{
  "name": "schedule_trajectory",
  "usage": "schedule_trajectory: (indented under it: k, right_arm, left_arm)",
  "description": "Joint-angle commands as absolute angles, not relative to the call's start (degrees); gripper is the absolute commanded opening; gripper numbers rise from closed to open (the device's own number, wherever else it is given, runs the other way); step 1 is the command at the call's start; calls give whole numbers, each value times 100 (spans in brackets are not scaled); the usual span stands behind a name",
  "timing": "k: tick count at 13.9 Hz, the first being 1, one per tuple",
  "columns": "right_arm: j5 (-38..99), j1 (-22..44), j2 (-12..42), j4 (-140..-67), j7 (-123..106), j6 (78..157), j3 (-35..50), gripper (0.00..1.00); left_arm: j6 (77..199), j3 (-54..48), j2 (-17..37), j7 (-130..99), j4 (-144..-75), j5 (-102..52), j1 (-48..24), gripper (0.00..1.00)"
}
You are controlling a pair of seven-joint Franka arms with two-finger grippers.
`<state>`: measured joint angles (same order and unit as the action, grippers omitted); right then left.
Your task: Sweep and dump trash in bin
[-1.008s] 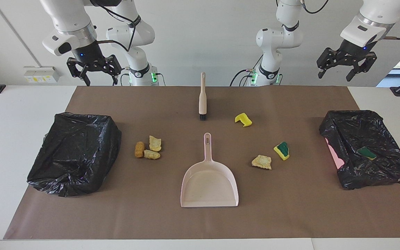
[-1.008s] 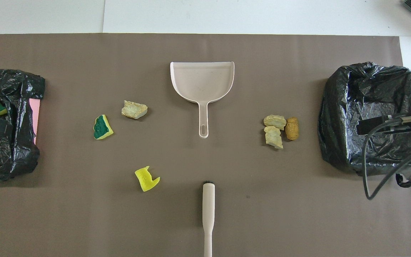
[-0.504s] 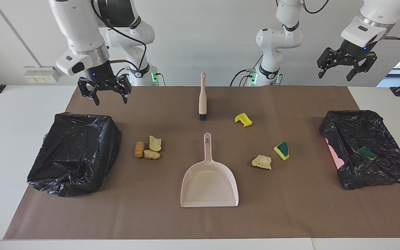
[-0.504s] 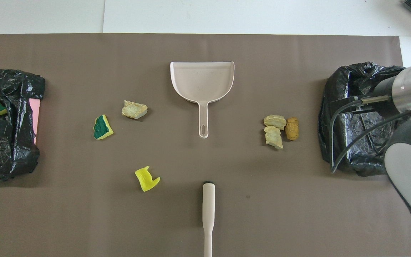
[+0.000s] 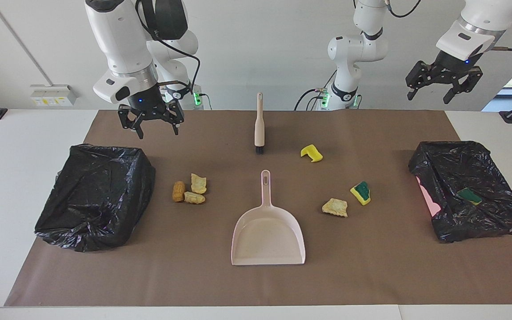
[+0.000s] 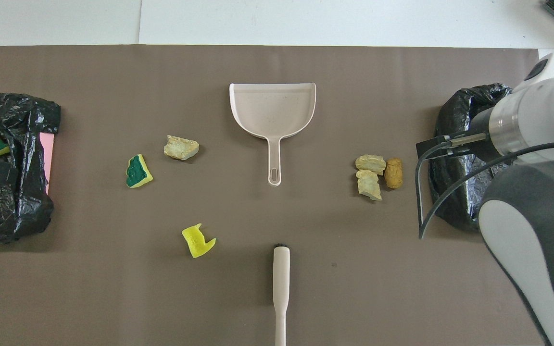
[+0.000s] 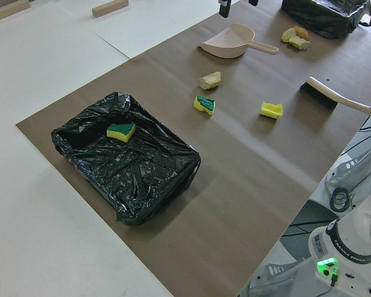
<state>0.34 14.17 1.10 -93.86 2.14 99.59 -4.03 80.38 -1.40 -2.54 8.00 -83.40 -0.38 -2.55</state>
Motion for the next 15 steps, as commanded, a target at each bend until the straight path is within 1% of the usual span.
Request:
schedule_trajectory:
  k: [1, 4, 9, 11, 14, 15]
  right_arm:
    - [114, 1380, 44, -9518, 308, 9984, -369, 100]
    - [114, 1380, 18, -9554, 299, 9941, -369, 100]
    - [114, 1380, 17, -9589, 272, 9923, -369, 100]
    - [106, 1450, 88, -9571, 308, 9905, -360, 100]
    - [105, 1529, 517, -9195, 499, 10002, -360, 100]
    - [62, 1721, 762, -9045, 875, 9985, -360, 100]
  left_arm:
    - [8024, -184, -474, 730, -8621, -88, -299, 100]
    - [8208, -316, -868, 423, -9226, -105, -570, 100]
    - [8945, -308, -1625, -683, -10816, -492, -1878, 100]
    - [9420, -316, -1784, -1324, -11467, -501, -2624, 100]
    - [10228, -334, -1793, -2282, -12250, -588, -3574, 100]
    - [10491, -334, -1776, -2581, -12461, -685, -3882, 100]
